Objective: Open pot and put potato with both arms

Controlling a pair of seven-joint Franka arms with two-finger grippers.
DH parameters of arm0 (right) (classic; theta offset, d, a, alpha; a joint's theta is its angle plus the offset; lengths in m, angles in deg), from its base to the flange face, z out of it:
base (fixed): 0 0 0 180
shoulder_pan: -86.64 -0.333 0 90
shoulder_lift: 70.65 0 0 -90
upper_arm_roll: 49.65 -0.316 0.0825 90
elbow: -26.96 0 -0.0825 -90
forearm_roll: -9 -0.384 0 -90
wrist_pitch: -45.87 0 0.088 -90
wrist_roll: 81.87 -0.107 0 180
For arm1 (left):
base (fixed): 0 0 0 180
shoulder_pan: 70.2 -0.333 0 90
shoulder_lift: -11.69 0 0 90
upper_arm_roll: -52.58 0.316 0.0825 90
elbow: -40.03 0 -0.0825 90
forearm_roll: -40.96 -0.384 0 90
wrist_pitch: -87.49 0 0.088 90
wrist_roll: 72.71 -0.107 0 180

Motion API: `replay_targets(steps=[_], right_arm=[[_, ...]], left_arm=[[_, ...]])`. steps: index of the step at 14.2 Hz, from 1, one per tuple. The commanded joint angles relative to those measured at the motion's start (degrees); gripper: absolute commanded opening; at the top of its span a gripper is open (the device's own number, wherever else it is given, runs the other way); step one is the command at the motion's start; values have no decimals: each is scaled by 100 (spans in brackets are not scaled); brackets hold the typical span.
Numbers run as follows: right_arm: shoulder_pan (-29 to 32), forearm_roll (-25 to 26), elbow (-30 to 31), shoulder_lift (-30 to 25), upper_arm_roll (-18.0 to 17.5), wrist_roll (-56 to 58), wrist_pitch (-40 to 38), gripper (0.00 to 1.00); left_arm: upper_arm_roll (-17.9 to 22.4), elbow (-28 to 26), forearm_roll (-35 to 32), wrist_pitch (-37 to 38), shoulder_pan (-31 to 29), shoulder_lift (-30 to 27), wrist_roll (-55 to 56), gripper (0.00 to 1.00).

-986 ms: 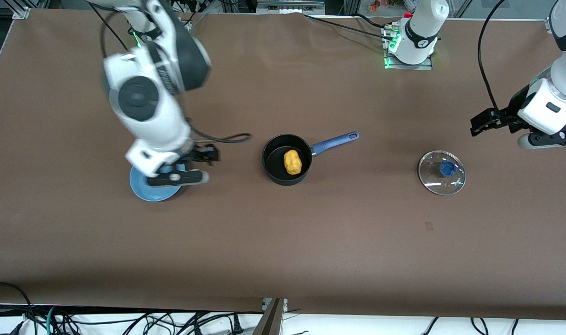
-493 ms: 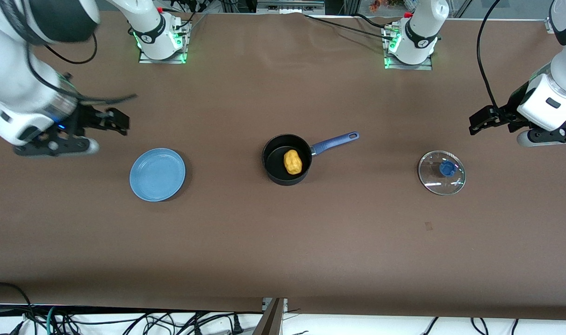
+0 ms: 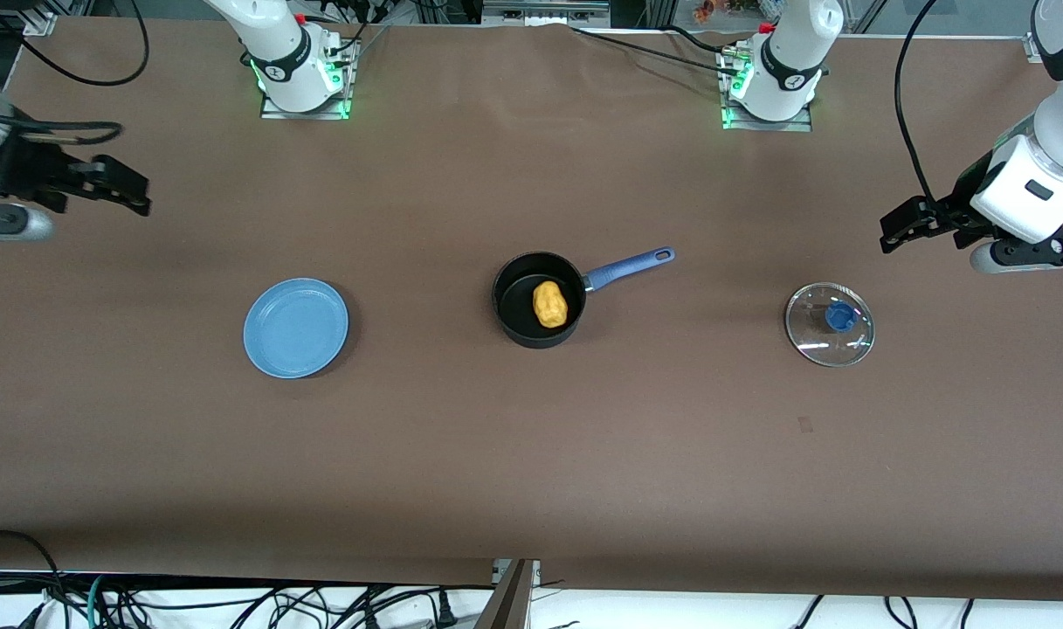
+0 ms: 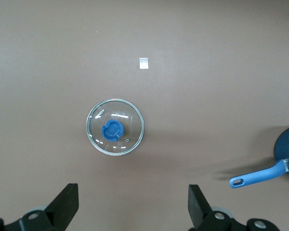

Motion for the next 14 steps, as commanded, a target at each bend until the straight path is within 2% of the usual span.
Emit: replay_targets(steps=[1,11,14], right_arm=[[237,32,273,-177,-80,242,30,100],[317,5,220,-80,-71,525,-23,100],[317,5,220,-45,-71,551,-23,100]], left_arm=[[3,62,141,70,-38,-5,-99,100],[-24,62,150,87,15,-23,-81,100],[-138,71,141,87,6,-23,-73,100]])
